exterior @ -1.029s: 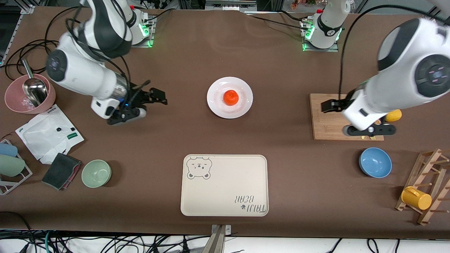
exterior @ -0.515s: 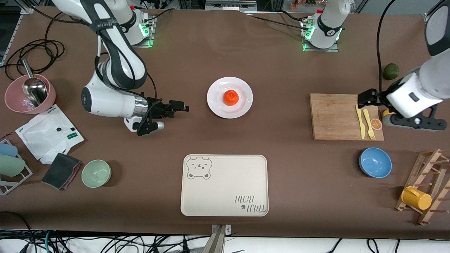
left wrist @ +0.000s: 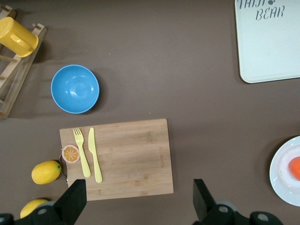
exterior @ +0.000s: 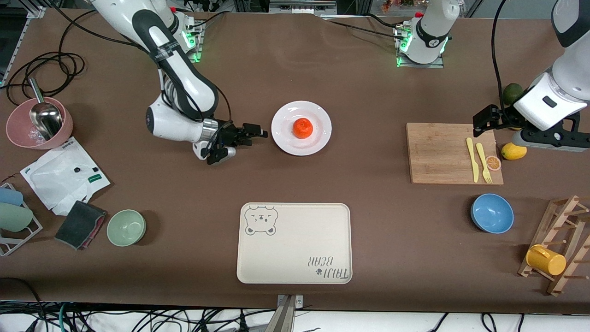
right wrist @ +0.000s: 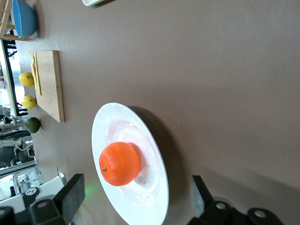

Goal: Place orange and plate with both arms
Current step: 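Grasp the rim of the white plate with the right gripper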

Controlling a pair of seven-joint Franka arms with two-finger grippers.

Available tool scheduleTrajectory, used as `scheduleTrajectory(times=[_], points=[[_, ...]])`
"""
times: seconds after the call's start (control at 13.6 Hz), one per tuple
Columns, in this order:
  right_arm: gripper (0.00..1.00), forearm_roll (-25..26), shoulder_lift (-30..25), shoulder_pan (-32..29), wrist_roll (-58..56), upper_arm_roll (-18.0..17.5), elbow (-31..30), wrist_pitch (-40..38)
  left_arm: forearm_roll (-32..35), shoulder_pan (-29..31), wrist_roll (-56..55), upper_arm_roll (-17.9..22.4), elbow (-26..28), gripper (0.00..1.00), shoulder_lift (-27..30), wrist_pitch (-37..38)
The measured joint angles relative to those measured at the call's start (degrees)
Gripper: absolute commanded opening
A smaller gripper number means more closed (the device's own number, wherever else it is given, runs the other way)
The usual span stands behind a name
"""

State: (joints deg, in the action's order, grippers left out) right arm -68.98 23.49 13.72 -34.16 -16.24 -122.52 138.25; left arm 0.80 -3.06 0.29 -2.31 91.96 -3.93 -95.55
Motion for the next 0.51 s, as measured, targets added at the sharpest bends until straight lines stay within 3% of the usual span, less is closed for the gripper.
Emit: scheduleTrajectory(times=[0.29, 0.51], points=[[1.00, -13.2, 0.8, 0.0, -9.9, -4.3, -4.1, 5.7, 0.0, 0.2, 0.0, 0.8, 1.1, 1.00, 0.1, 0.0], [1.00, -17.6, 2.5, 0.0, -14.8, -5.7, -4.8, 7.7, 0.0, 0.2, 0.0, 0.8, 1.1, 1.00, 0.3, 0.7]])
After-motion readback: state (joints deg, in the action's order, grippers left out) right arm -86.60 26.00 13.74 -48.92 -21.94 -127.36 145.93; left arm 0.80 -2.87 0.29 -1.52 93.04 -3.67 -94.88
